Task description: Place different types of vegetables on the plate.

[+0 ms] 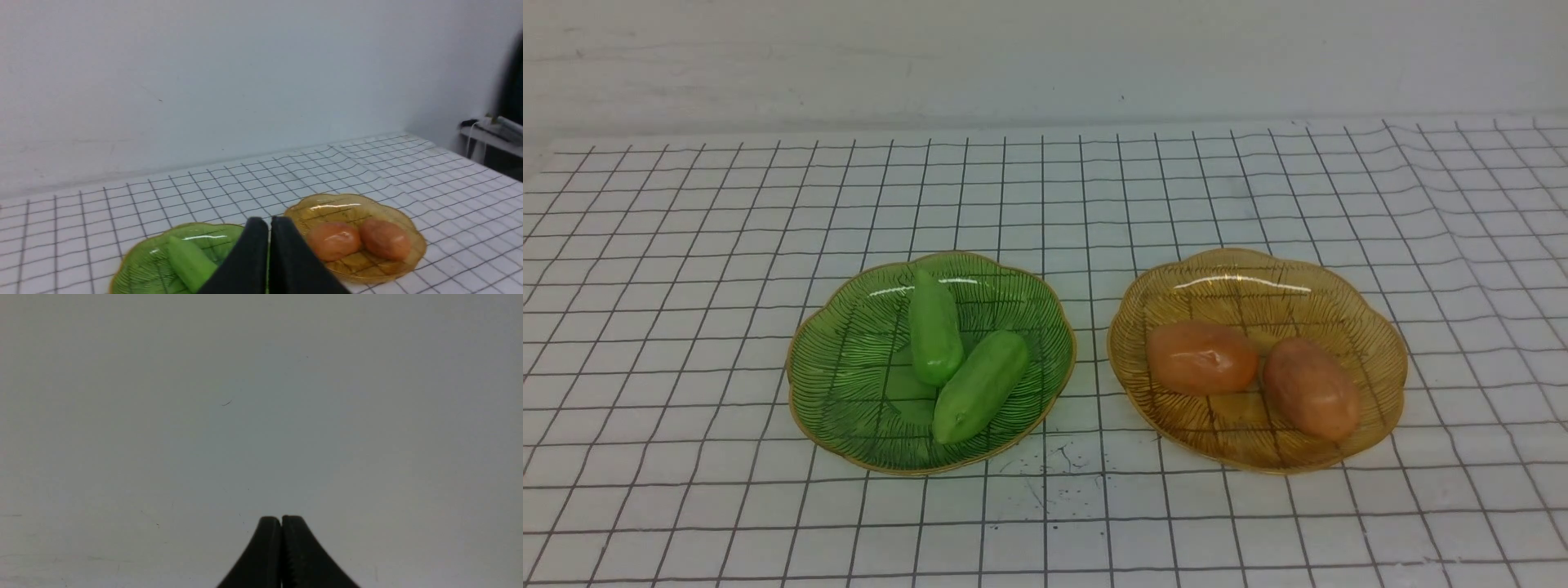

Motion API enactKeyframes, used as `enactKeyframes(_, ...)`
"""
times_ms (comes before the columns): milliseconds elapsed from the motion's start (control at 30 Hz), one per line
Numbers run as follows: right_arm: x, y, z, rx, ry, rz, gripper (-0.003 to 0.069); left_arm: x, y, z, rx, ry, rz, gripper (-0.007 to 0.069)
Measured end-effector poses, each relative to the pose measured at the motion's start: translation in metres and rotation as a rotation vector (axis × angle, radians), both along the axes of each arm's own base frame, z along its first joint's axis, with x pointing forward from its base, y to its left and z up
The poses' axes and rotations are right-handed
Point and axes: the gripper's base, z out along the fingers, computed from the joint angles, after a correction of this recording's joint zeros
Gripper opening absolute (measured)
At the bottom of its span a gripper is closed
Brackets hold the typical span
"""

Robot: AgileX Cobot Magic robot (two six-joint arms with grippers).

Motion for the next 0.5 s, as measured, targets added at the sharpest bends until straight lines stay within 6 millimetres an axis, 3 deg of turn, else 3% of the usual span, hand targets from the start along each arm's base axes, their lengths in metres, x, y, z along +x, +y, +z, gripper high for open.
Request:
enactKeyframes(133,0.000,0.000,0.000,0.000,-0.001,-0.001,-0.0015,-0.010,-0.003,-0.012,-0.027,0.093,-0.077,-0.0008)
enactKeyframes(267,0.000,0.000,0.000,0.000,0.001,-0.001,-0.0015,-0.005,-0.006,-0.020,-0.023,0.128,-0.085,-0.0008)
enactKeyframes(500,0.000,0.000,-0.001,0.000,0.003,-0.001,-0.0014,0.023,-0.007,-0.037,0.090,-0.061,0.033,-0.0008)
